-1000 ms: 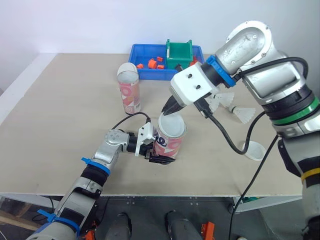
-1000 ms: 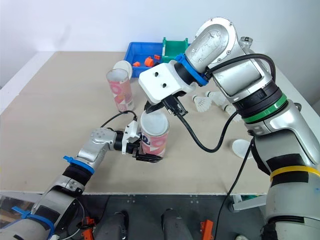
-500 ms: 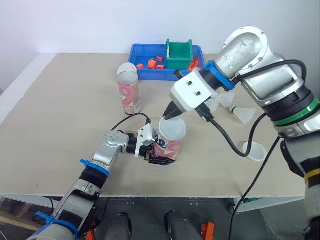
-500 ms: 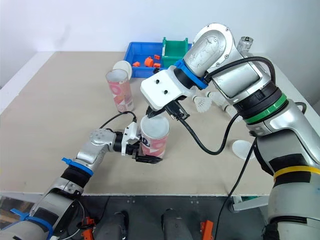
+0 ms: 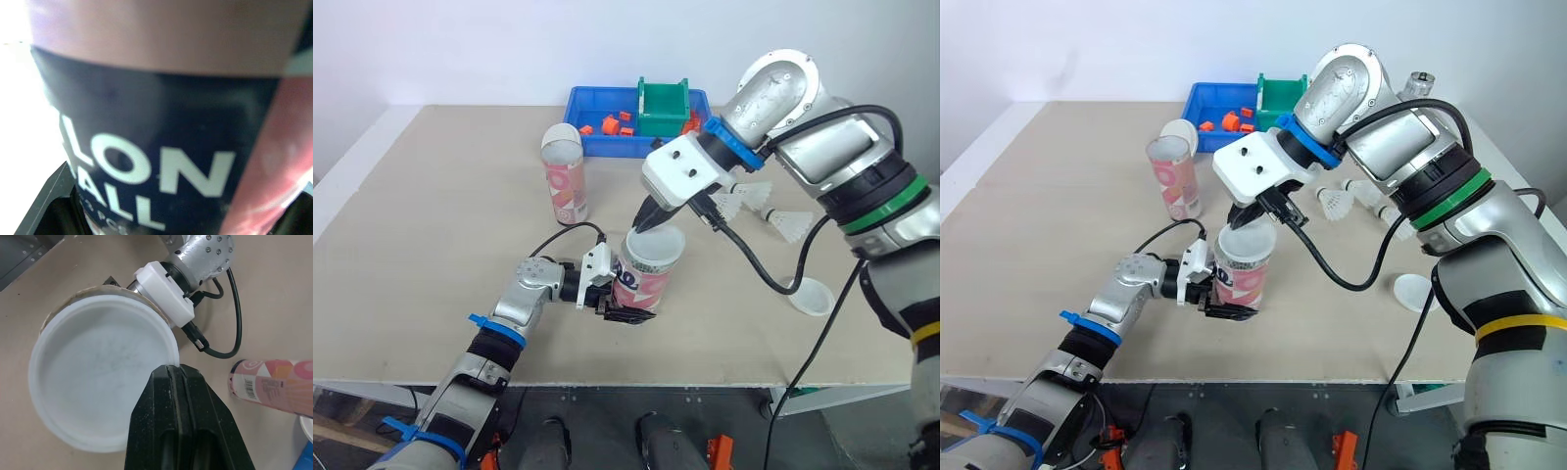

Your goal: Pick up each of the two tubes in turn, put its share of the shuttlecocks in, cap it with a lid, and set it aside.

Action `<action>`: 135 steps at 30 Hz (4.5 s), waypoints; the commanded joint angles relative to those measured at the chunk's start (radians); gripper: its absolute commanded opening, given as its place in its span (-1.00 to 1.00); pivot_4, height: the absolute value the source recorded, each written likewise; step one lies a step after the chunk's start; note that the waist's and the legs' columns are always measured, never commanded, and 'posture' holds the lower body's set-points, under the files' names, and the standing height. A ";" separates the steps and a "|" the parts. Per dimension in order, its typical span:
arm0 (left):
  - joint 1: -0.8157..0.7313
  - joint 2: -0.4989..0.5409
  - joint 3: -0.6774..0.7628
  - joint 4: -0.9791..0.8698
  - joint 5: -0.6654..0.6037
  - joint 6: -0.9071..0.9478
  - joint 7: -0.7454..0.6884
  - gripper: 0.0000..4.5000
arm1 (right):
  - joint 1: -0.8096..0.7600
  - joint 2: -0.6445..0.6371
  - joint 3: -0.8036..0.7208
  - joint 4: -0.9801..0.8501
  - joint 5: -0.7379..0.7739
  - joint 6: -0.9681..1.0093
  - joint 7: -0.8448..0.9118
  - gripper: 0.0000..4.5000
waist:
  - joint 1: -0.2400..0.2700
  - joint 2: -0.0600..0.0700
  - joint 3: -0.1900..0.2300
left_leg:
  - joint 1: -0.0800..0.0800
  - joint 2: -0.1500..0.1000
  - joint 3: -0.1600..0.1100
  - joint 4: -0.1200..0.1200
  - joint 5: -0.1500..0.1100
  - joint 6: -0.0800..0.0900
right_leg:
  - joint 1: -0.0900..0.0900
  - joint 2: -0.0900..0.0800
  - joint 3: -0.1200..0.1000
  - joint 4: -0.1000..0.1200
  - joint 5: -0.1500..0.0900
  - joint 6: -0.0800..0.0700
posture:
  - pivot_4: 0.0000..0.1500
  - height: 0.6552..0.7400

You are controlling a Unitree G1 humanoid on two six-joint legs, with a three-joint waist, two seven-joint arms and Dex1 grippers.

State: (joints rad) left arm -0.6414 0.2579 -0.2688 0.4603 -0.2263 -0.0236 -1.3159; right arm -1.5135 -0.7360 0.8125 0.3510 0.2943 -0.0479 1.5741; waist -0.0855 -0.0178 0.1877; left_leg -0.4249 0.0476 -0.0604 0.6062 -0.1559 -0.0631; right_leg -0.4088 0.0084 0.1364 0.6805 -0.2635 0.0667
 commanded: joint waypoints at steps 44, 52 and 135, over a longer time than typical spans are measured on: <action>0.013 0.031 -0.013 0.065 0.047 0.012 0.006 0.59 | 0.063 -0.092 -0.116 -0.191 -0.041 -0.022 0.040 -0.95 | 0.001 0.000 0.000 | 0.000 0.000 0.000 0.000 0.000 0.000 | 0.000 0.000 0.000 0.000 0.000 0.000 | 1.00 0.92; 0.009 0.031 -0.016 0.072 0.046 0.010 0.004 0.59 | 0.095 -0.102 -0.162 -0.238 -0.050 0.012 0.040 -0.95 | 0.001 0.000 0.000 | 0.000 0.000 0.000 0.000 0.000 0.000 | 0.000 0.000 0.000 0.000 0.000 0.000 | 1.00 0.92; 0.035 0.016 -0.008 0.053 0.040 0.003 0.036 0.59 | 0.211 -0.004 -0.164 -0.182 -0.042 0.031 0.040 -0.97 | -0.002 -0.006 -0.010 | 0.005 0.001 0.000 -0.001 0.001 0.000 | 0.003 0.001 0.000 0.001 -0.001 -0.007 | 1.00 0.92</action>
State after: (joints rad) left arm -0.6269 0.2600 -0.2587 0.4856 -0.2295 -0.0378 -1.2984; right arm -1.3087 -0.7465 0.6654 0.1667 0.2229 -0.0465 1.5743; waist -0.0872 -0.0241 0.1777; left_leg -0.4202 0.0489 -0.0603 0.6051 -0.1552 -0.0630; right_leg -0.4064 0.0093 0.1361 0.6812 -0.2647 0.0600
